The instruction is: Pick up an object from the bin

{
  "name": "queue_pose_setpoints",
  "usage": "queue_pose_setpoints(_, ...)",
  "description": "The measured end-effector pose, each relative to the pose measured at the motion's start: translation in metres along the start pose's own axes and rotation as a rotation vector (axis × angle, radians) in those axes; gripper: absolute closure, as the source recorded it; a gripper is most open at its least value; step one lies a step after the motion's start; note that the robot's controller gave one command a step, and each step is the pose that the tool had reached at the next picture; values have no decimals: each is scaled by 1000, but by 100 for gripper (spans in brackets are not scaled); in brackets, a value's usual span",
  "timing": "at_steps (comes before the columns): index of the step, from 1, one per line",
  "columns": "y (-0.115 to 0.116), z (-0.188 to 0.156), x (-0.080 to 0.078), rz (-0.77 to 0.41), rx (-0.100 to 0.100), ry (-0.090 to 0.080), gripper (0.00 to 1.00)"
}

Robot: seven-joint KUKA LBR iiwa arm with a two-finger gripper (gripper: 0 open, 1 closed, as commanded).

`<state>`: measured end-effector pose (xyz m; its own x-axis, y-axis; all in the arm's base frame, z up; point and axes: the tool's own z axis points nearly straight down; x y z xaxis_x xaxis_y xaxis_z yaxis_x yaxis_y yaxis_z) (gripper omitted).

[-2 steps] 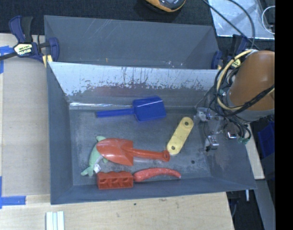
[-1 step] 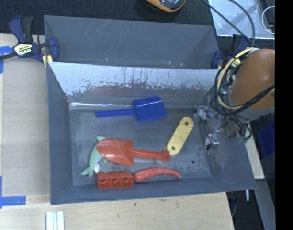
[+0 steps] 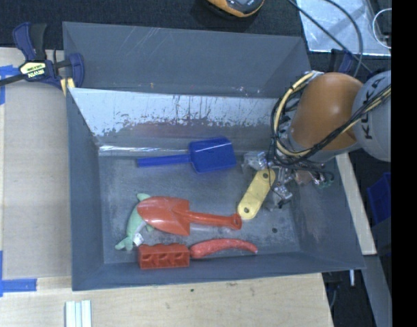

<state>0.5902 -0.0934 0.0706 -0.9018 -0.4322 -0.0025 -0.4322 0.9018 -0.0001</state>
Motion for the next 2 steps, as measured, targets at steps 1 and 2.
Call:
queue_pose_setpoints(1, -1, -49, 14, 219, 6, -8, 0)
queue_pose_setpoints(2, 0, 1, 0, 1, -1, 0, 0)
